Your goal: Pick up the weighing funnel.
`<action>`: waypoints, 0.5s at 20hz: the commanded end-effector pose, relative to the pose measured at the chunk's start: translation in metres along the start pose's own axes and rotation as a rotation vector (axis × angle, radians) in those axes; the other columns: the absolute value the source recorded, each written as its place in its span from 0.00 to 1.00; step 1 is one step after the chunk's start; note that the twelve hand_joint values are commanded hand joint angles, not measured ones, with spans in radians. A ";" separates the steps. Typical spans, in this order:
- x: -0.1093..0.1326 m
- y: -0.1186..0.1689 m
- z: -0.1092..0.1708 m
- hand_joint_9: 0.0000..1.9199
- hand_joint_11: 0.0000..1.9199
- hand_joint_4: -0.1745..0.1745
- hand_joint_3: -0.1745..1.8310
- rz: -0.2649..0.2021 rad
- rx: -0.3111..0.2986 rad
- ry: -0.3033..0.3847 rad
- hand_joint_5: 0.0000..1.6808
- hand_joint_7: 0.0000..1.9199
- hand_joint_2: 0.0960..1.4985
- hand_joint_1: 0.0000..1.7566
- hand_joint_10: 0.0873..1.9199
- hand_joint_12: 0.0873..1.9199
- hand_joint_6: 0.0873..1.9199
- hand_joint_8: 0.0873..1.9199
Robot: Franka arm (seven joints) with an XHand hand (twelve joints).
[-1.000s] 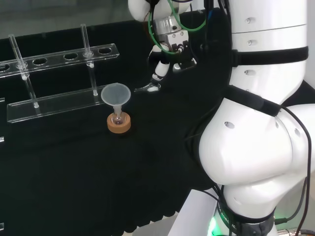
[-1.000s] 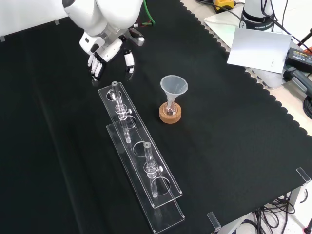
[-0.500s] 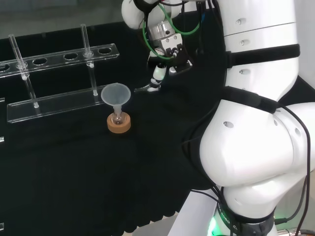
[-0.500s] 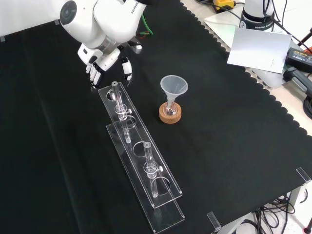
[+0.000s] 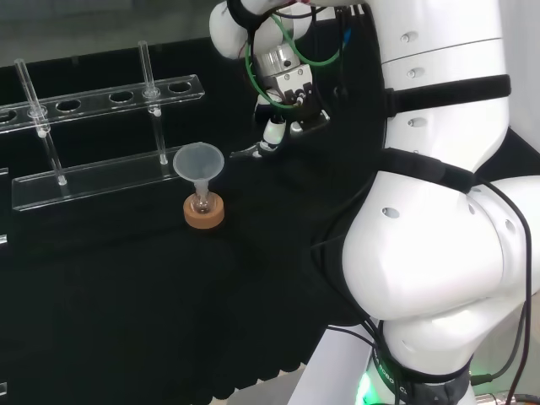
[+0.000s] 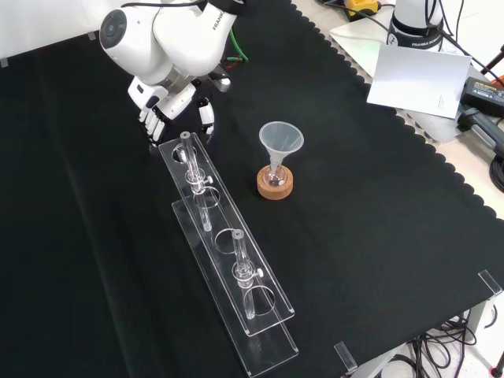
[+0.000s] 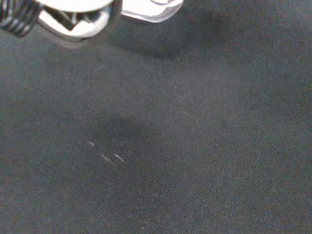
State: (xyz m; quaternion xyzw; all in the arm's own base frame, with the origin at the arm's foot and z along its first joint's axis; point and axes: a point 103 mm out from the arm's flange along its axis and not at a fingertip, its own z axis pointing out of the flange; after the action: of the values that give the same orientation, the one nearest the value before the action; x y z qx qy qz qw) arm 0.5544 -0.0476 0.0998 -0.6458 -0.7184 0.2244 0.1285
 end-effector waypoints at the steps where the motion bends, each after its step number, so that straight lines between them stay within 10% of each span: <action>1: 0.001 0.002 0.006 0.24 0.15 0.51 0.36 -0.010 -0.014 -0.011 0.40 0.13 0.34 0.50 0.29 0.71 0.03 0.32; 10: 0.004 0.010 0.009 0.26 0.16 0.52 0.37 -0.020 -0.007 -0.026 0.39 0.15 0.34 0.50 0.28 0.70 0.14 0.30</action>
State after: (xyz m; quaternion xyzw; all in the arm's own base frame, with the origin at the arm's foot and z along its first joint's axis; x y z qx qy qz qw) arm 0.5570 -0.0459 0.0892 -0.6374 -0.7271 0.2266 0.1176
